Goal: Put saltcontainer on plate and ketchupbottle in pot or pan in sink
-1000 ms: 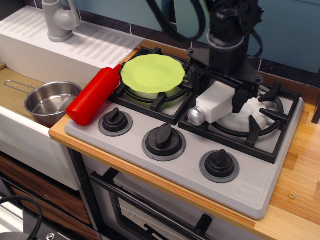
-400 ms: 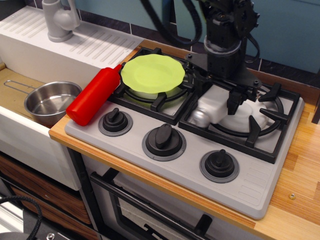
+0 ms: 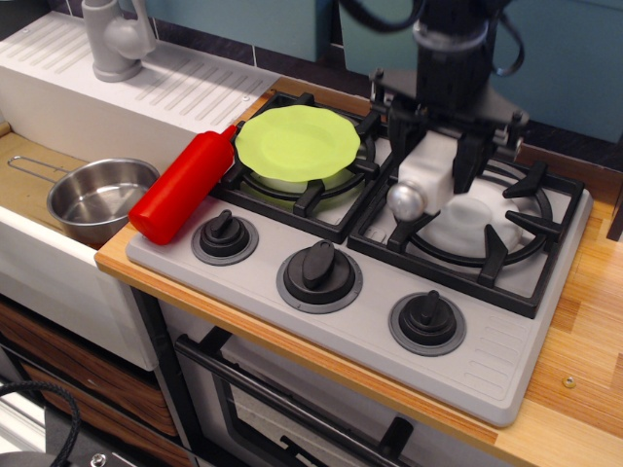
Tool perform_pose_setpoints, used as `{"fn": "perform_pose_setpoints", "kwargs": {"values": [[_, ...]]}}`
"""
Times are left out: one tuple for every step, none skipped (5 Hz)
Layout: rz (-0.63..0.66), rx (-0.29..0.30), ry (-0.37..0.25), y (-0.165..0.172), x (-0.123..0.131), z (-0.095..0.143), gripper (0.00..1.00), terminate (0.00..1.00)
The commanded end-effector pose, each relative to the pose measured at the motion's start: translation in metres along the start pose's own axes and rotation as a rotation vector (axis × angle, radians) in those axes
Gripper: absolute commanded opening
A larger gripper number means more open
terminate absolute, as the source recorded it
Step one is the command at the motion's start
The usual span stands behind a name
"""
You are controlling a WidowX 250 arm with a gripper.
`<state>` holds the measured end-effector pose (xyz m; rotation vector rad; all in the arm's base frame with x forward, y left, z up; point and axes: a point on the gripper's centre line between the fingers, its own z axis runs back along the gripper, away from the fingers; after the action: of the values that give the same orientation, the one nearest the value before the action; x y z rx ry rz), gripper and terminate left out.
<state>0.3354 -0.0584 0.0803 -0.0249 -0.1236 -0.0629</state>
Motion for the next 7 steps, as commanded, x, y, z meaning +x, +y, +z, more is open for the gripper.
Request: {"fn": "perform_pose_setpoints", "kwargs": {"values": [[-0.021, 0.066, -0.077, 0.004, 0.016, 0.053, 0.0, 0.0], [-0.083, 0.103, -0.088, 0.038, 0.021, 0.057, 0.0, 0.0], [-0.122, 0.11, -0.08, 0.063, 0.026, 0.063, 0.0, 0.0], [-0.13, 0.097, -0.081, 0.078, 0.024, 0.061, 0.0, 0.0], [-0.135, 0.087, -0.103, 0.086, 0.02, 0.055, 0.0, 0.0], [-0.145, 0.08, -0.131, 0.099, 0.019, 0.047, 0.0, 0.0], [-0.16, 0.074, -0.147, 0.107, 0.019, 0.037, 0.0, 0.0]]}}
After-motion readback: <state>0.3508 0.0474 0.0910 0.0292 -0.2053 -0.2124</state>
